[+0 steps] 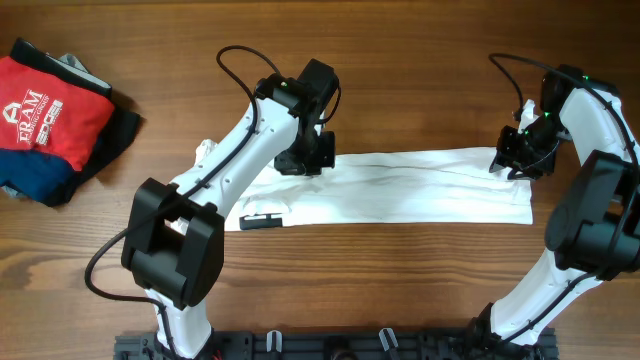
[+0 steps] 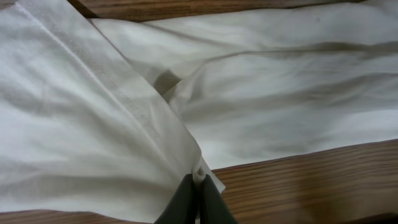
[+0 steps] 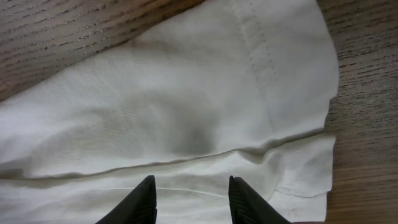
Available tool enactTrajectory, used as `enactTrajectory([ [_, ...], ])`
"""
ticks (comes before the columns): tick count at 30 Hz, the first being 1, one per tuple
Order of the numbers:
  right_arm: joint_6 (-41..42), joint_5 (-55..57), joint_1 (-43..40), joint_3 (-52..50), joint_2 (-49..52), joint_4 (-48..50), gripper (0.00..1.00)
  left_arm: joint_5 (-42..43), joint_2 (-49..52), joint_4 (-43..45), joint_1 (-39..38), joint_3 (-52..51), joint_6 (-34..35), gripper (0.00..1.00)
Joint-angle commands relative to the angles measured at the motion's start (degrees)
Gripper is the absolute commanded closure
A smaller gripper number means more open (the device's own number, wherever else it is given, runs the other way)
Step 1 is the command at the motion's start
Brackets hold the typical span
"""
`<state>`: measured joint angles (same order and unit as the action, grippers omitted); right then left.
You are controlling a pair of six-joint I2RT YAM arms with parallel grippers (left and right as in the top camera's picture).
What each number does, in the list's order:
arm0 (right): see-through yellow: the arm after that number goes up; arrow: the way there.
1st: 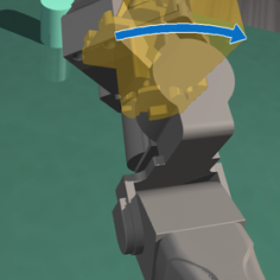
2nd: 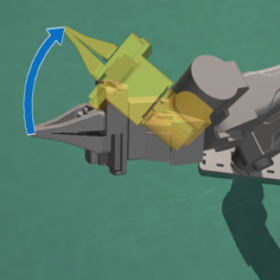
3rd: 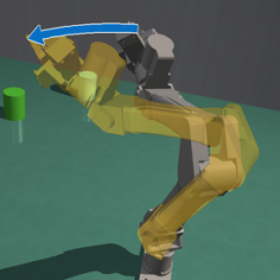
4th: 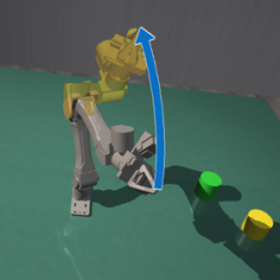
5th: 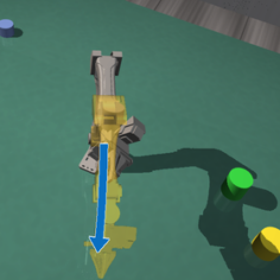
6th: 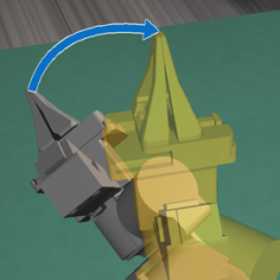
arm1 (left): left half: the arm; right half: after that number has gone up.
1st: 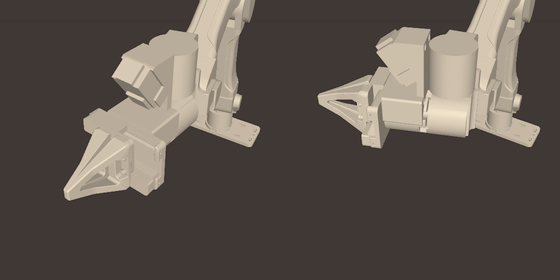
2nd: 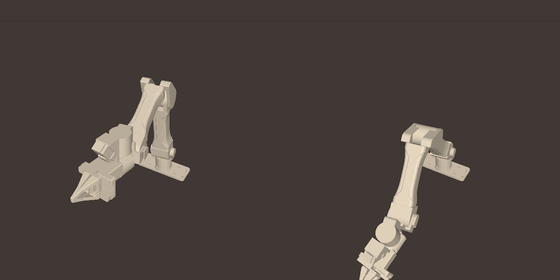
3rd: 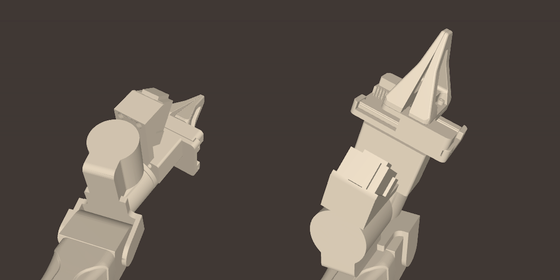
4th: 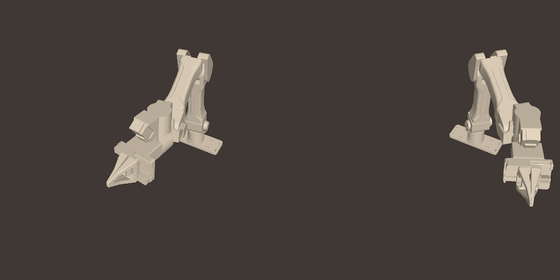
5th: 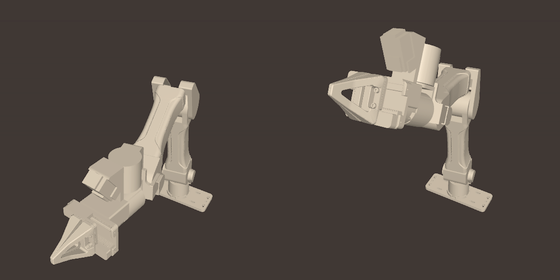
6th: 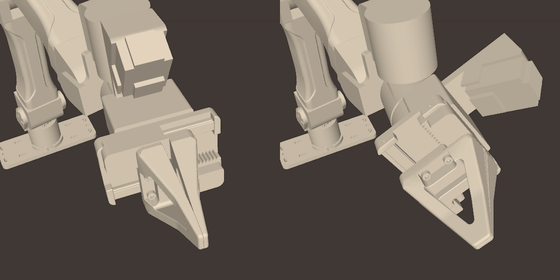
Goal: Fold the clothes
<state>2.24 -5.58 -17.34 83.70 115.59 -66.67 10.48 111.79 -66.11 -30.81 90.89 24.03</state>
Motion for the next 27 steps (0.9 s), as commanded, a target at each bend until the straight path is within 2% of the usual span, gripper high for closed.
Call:
enactTrajectory([
  [1,-0.6,-0.9,0.1,-0.6,-1.4,-0.2,0.62,-0.3,0.1,1.6,-0.1,-0.9,0.1,0.96],
  [4,-0.6,-0.9,0.1,-0.6,-1.4,-0.2,0.62,0.0,0.1,4.5,-0.2,-0.9,2.2,0.96],
  [11,-0.6,-0.9,0.1,-0.6,-1.4,0.0,0.62,0.4,0.7,5.5,-0.9,-0.9,2.2,0.92],
  [12,-0.6,-0.9,0.1,-0.6,-1.4,0.0,0.62,0.8,0.8,5.7,-1.1,-0.9,2.5,0.90],
  [14,-0.6,-0.9,0.1,-0.6,-1.4,0.0,0.62,1.6,0.9,6.7,-1.9,-0.9,3.4,0.73],
  [18,-0.6,-0.9,0.1,-0.6,-1.4,-0.1,0.63,1.1,0.2,8.3,-2.5,-0.9,3.0,0.73],
  [22,-0.6,-0.9,0.1,-0.6,-1.4,-0.2,0.62,-1.3,-3.1,3.8,1.4,-0.9,3.0,0.74],
  [24,-0.6,-0.9,0.1,-0.6,-1.4,-0.2,0.62,-8.4,-4.3,-2.4,4.0,-0.9,3.0,0.75],
  [27,-0.6,-1.0,0.1,-0.6,-1.4,-0.2,0.62,-14.7,-4.0,-6.6,7.2,-1.0,3.0,0.75],
])
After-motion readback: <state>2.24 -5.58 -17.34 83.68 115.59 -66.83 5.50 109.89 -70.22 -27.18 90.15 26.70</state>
